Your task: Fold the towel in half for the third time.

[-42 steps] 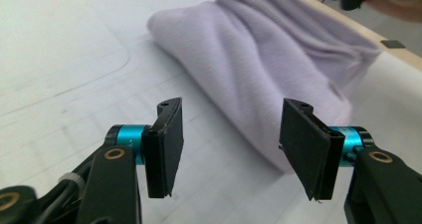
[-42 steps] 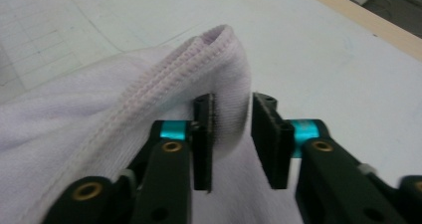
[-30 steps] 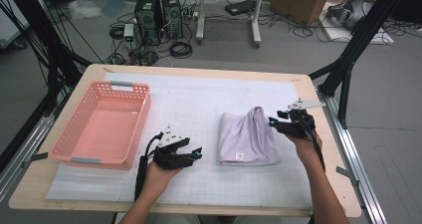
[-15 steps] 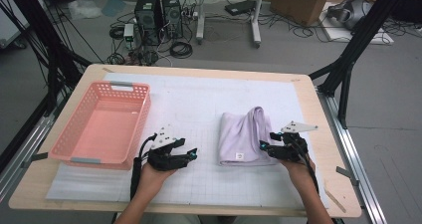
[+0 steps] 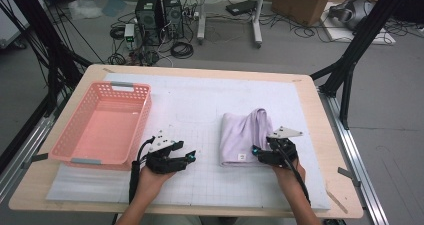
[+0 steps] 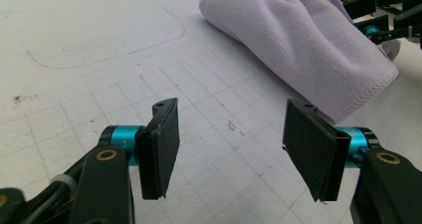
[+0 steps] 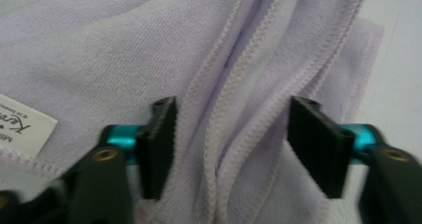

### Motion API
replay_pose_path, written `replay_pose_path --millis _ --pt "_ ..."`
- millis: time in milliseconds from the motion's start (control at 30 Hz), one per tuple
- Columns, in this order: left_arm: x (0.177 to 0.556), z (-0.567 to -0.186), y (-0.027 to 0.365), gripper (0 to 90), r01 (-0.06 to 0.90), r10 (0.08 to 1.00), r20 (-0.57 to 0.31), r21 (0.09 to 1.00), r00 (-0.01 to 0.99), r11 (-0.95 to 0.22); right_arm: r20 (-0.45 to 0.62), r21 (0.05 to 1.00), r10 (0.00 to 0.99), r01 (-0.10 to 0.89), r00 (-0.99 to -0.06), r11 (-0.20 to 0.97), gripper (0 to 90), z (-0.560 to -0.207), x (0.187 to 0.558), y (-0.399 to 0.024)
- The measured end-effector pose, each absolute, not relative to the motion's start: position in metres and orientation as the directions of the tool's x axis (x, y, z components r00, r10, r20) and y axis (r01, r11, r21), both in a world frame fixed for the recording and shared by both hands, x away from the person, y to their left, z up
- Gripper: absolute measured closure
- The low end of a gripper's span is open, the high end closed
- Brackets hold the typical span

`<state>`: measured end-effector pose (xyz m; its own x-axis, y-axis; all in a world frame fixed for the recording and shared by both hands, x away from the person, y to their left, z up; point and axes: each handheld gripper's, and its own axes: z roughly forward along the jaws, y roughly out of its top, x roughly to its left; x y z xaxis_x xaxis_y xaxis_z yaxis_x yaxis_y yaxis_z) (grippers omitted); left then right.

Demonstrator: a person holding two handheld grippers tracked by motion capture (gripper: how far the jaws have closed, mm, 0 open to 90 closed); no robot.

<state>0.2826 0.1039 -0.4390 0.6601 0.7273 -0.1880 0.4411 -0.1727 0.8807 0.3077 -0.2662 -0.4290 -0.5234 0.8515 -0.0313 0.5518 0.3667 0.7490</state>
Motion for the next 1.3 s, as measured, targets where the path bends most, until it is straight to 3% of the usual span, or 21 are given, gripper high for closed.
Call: replay_pose_path --millis 133,200,433,467,533,667,733,833,1033,1300 --pt "0.283 -0.440 0.103 39.6 0.443 0.727 -0.190 0.880 0.659 -0.172 0.104 0.736 0.840 0.610 -0.532 0.295 77.7 -0.431 0.310 -0.277" --pt "0.282 -0.440 0.103 39.6 0.444 0.724 -0.191 0.879 0.663 -0.175 0.098 0.745 0.833 0.595 -0.545 0.302 82.0 -0.428 0.309 -0.280" --pt "0.282 -0.439 0.104 39.7 0.440 0.730 -0.190 0.882 0.657 -0.167 0.045 0.773 0.865 0.566 -0.499 0.286 81.7 -0.410 0.300 -0.298" --pt "0.282 -0.439 0.105 39.7 0.439 0.730 -0.191 0.883 0.656 -0.164 0.043 0.763 0.874 0.581 -0.484 0.283 79.4 -0.409 0.299 -0.301" --pt "0.282 -0.439 0.105 39.7 0.438 0.732 -0.189 0.884 0.654 -0.163 0.049 0.732 0.893 0.625 -0.447 0.273 64.7 -0.411 0.299 -0.308" --pt "0.283 -0.438 0.106 39.7 0.437 0.732 -0.190 0.885 0.654 -0.161 0.036 0.792 0.909 0.566 -0.415 0.227 58.2 -0.401 0.294 -0.320" --pt "0.283 -0.438 0.106 39.7 0.437 0.733 -0.190 0.885 0.653 -0.161 0.028 0.828 0.892 0.510 -0.452 0.232 57.4 -0.395 0.294 -0.317" --pt "0.283 -0.439 0.106 39.6 0.437 0.733 -0.189 0.885 0.653 -0.162 0.010 0.841 0.848 0.463 -0.530 0.280 59.4 -0.395 0.300 -0.304" --pt "0.282 -0.438 0.107 39.6 0.435 0.732 -0.191 0.887 0.654 -0.157 -0.032 0.784 0.790 0.475 -0.612 0.399 64.9 -0.414 0.323 -0.276" --pt "0.283 -0.438 0.108 39.6 0.434 0.735 -0.191 0.888 0.651 -0.153 -0.024 0.698 0.861 0.608 -0.509 0.379 74.3 -0.425 0.323 -0.304"
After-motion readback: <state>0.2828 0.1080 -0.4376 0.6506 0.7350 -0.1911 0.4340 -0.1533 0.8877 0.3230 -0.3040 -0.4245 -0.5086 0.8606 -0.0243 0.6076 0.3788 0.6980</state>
